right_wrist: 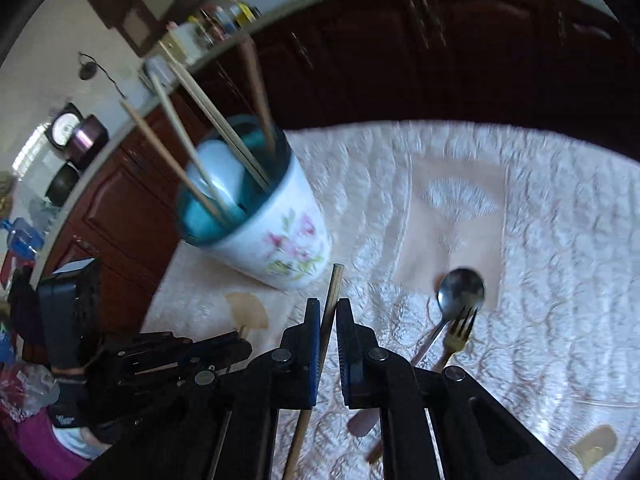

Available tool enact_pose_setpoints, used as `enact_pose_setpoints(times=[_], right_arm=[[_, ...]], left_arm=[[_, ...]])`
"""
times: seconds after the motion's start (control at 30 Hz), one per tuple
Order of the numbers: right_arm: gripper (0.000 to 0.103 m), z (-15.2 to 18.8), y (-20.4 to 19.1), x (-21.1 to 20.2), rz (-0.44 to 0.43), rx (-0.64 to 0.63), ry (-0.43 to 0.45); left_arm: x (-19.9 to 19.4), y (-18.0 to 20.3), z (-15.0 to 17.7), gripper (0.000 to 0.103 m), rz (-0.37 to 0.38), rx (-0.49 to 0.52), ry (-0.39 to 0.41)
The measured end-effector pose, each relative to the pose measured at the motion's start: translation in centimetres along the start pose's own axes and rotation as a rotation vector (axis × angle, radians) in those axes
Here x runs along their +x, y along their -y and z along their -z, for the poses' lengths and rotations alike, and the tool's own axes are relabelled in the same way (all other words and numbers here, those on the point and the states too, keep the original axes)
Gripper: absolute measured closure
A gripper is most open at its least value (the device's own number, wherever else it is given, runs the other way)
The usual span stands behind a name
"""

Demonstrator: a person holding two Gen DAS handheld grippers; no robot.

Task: Organize utensils
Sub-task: 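Lift both held chopsticks and carry them over the holder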

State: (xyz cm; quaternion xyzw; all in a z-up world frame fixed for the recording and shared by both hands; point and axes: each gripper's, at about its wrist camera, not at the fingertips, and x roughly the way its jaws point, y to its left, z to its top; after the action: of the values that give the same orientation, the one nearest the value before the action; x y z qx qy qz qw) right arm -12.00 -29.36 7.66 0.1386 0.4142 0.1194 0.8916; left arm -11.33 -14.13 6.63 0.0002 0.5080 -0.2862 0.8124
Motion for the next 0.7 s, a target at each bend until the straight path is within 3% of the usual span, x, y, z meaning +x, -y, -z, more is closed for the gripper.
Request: enact_pose_setpoints(times=[0.4,0.57,0.63,0.67,0.7], right_arm=[[0.097,0.3,-4.0,-7.4,-0.006,-0.099,0.138],[0.098,0.0,-4.4,-6.5,-0.003,-0.103,0.105],[0.097,0.1,-3.6,-4.9,0.040,-0.080,0.082],[0.092,0.2,-3.3,-4.2,0.062,-0.076,0.069],[0.081,0.3,-2.9,-3.0,0.080,-0.072,0.039]], left_arm=[[-9.6,0.6,-0.4,0.099,0.025,0.040,0.171],[-12.3,0.5,-0.4,0.099,0.016,0.053,0.220],[-12.8,0.3,-0.1,0.099,0.016,0.041,0.230],[-13.1,0.2,-0.2,0.099,0.017,0.037,0.233],[-13.1,0.1,-0.1,0.099,0.017,0.032,0.235]])
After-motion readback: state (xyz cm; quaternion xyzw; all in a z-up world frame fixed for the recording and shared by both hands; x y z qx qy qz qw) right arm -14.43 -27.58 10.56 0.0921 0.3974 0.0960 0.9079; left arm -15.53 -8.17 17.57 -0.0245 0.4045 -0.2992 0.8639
